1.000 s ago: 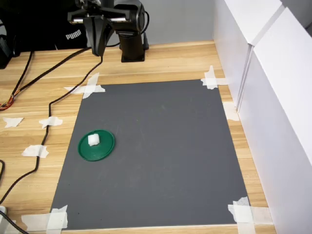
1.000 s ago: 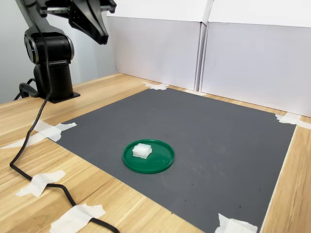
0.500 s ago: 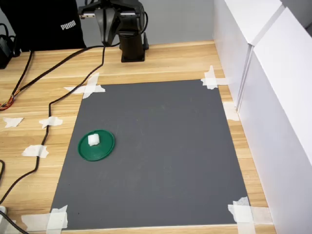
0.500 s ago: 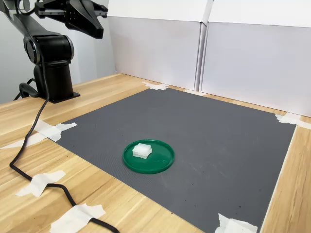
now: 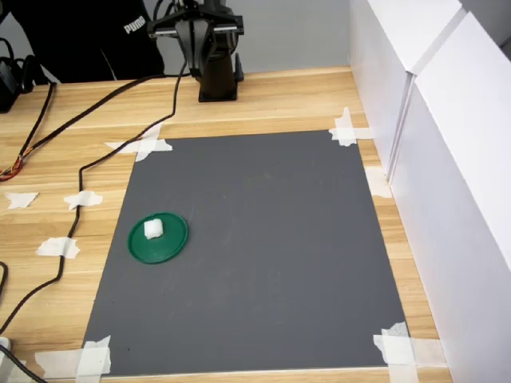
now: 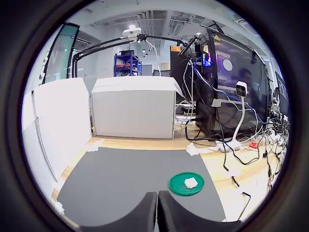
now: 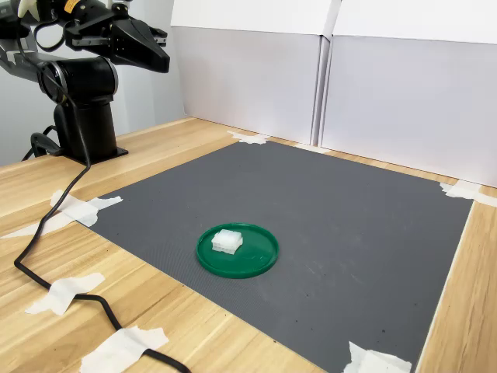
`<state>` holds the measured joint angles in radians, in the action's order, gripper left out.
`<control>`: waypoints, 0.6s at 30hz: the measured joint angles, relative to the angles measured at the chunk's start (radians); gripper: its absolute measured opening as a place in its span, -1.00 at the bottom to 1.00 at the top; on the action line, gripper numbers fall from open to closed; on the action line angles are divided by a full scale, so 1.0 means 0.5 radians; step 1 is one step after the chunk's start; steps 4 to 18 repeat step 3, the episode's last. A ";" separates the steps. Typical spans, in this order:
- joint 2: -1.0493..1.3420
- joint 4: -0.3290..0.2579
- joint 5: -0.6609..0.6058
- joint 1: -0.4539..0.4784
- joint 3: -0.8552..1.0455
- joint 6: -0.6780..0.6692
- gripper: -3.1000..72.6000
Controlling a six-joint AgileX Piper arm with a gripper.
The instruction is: Grasp a white terminal and put it on the green lid.
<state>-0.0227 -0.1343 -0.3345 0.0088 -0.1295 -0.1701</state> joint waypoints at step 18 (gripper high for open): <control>0.011 0.000 -0.023 0.000 0.036 0.000 -0.96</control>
